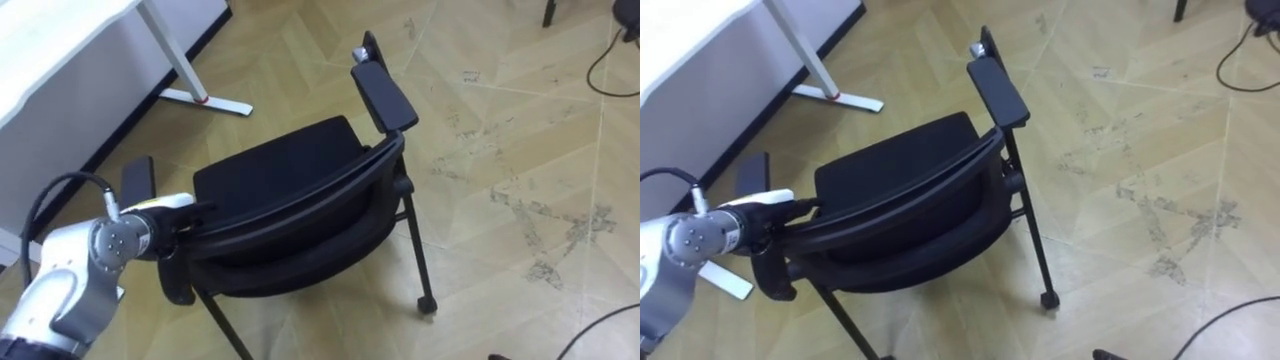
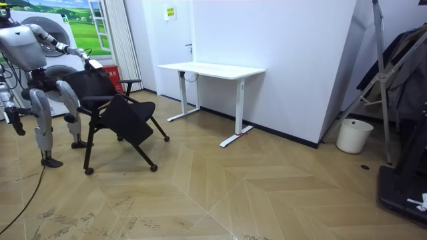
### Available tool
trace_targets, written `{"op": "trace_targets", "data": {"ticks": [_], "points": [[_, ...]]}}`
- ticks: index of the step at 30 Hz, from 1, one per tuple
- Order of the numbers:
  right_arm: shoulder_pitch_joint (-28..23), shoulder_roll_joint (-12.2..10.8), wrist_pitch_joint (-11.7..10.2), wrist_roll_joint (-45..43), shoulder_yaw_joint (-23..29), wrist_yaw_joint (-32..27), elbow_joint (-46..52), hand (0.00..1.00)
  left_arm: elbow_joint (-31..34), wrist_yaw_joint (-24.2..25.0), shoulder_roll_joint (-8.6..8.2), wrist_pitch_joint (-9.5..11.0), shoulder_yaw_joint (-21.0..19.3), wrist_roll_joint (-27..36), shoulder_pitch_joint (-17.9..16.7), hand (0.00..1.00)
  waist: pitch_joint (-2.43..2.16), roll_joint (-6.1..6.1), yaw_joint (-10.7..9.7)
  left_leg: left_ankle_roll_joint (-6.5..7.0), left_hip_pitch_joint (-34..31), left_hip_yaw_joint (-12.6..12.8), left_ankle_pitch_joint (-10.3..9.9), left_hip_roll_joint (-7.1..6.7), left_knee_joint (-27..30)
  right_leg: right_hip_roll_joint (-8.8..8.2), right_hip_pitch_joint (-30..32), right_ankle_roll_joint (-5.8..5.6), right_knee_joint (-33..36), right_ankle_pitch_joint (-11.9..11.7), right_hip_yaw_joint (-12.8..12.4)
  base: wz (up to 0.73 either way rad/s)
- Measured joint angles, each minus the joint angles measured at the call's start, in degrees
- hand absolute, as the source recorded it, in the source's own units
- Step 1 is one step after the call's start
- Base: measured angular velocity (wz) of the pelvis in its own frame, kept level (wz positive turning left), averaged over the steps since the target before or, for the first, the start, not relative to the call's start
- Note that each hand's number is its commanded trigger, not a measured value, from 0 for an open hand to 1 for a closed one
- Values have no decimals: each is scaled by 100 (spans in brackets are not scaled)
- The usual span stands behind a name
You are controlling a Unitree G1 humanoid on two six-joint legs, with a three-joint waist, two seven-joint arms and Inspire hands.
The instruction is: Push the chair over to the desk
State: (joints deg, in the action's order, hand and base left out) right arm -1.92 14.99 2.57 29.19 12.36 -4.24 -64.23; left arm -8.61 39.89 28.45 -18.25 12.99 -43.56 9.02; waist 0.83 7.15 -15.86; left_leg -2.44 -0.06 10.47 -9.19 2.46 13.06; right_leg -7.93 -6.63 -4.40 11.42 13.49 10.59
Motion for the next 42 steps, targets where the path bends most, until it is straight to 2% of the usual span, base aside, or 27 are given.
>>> {"op": "trace_targets", "data": {"ticks": [2,5,11,12,13,19,22,25,27,29,31,37,42], "points": [[-30,-2,1,-2,-17,-62,18,0,-80,-119,-43,27,-9,-3,-51,0,-5,-33,75,0,76,67,0,7,-36,2,-18,0,3,0,-75,-15],[-49,-16,-1,-2,-17,-79,18,0,-188,-250,-108,108,-49,-117,-66,0,-15,-56,63,0,96,77,0,7,-34,4,-31,-3,-19,1,-108,-6],[-74,-47,-1,66,-10,-247,19,0,-267,-674,-206,130,-49,-230,-210,0,-22,-66,49,0,144,134,0,15,-29,6,-40,-10,-62,3,-209,-6],[-71,-55,-1,75,-13,-260,19,0,-275,-740,-216,149,-51,-230,-230,61,-23,-65,52,0,144,134,0,15,-27,7,-39,-10,-62,3,-212,0],[-69,-56,-1,69,-28,-262,19,0,-277,-784,-219,164,-50,-228,-234,100,-23,-64,60,0,144,143,0,15,-28,7,-34,-11,-61,3,-217,-4],[-83,-56,-1,-7,-41,-278,19,0,-288,-999,-220,315,-64,-229,-338,100,-29,-70,94,0,173,192,0,19,-38,11,-45,-11,-55,-1,-258,-2],[-86,-56,-1,27,-40,-324,26,0,-298,-1014,-160,433,-27,-291,-353,100,-30,-69,70,0,170,189,0,19,-37,11,-54,-12,-63,-2,-252,0],[-150,-56,-1,57,-39,-333,200,0,-301,-1030,-156,458,18,-416,-332,100,-40,-57,55,0,172,191,0,19,-31,12,-56,-14,-63,-3,-262,0],[-145,-56,-2,88,-41,-348,216,0,-310,-1204,-160,465,75,-433,-359,100,-56,-58,60,0,172,191,0,19,-31,12,-57,-14,-59,-4,-265,0],[-147,-58,-2,104,-43,-392,216,0,-326,-1571,-247,501,83,-456,-443,100,-75,-76,68,0,172,191,0,18,-30,12,-64,-16,-59,-7,-266,0],[-132,-56,-3,99,-21,-433,216,0,-373,-1688,-283,533,81,-465,-447,100,-79,-82,66,0,173,190,0,18,-28,13,-68,-17,-56,-9,-269,0],[-145,-55,-10,69,212,-638,246,0,-408,-1940,-300,656,69,-479,-487,100,-79,-110,59,1,180,196,0,18,-30,13,-70,-18,-51,-9,-271,0],[-214,-45,-18,21,750,-1123,748,0,-380,-2101,-246,749,31,-487,-510,100,-73,-228,52,1,159,209,0,16,-26,6,-46,-24,-51,-4,-262,0]]}}
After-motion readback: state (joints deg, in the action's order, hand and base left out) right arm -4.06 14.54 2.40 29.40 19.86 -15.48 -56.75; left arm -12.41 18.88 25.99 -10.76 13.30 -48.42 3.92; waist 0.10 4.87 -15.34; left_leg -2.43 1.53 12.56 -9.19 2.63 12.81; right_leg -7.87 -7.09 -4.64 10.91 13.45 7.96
